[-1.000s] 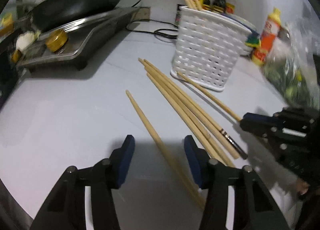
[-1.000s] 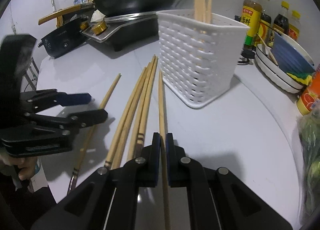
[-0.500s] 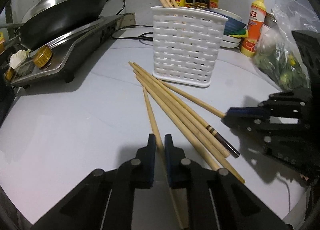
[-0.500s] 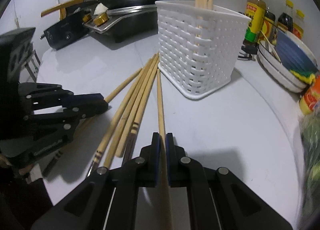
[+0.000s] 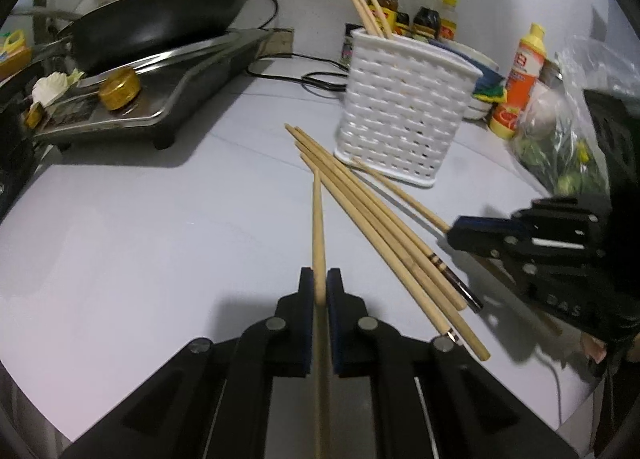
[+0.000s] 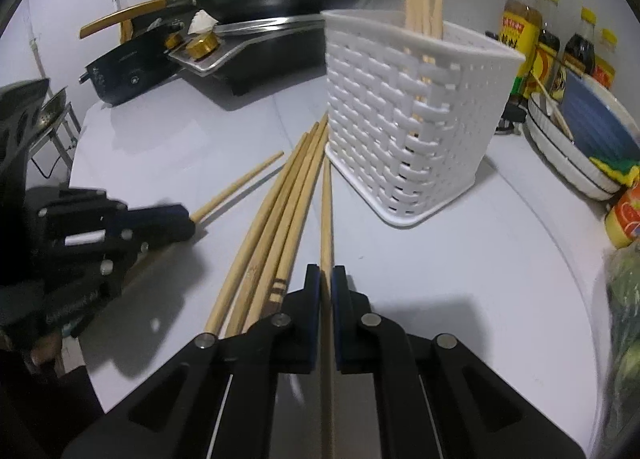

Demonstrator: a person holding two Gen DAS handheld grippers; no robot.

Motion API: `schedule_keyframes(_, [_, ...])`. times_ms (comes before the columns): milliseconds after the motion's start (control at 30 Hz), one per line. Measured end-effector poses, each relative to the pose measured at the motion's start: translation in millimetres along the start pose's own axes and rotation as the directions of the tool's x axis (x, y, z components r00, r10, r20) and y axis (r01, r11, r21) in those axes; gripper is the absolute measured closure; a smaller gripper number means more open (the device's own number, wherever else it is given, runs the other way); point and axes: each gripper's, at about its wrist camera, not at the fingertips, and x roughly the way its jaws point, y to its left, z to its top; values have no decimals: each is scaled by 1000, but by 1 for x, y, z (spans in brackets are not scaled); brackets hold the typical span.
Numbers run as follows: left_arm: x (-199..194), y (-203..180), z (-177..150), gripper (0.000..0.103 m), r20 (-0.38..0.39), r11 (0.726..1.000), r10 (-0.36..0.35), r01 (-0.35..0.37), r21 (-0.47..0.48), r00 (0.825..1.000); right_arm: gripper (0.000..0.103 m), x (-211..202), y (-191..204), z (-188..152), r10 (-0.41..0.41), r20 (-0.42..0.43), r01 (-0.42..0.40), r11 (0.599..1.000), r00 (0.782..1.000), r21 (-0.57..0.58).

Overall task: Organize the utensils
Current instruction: 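Lift both chopsticks upright and carry them over the white basket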

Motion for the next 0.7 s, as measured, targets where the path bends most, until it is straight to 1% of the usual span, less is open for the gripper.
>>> schedule_keyframes(167, [-9,5,2,97,32,1000,-8,9,-27,999,98,-17,4,3,16,33,-16,1000,999,-2])
schedule_keyframes(233, [-18,6,4,97,58,999,-10,12,-32,998,98,-26,4,7,28,59,-28,1000,998,5])
schedule_keyframes(367, [-32,10,11,97,103,999,-11,16,-45,995,98,-47,4,17,26,124,-28,1000,992,11])
schedule_keyframes(433, [-39,11,14,97,120,999,-14,19,-43,993,98,-57,2,24,38,152,-41,999,988,18])
schedule_keyframes(700, [-64,8,31,97,196,999,-31,38,-30,980,98,-83,-4,45,33,215,-39,999,976,24])
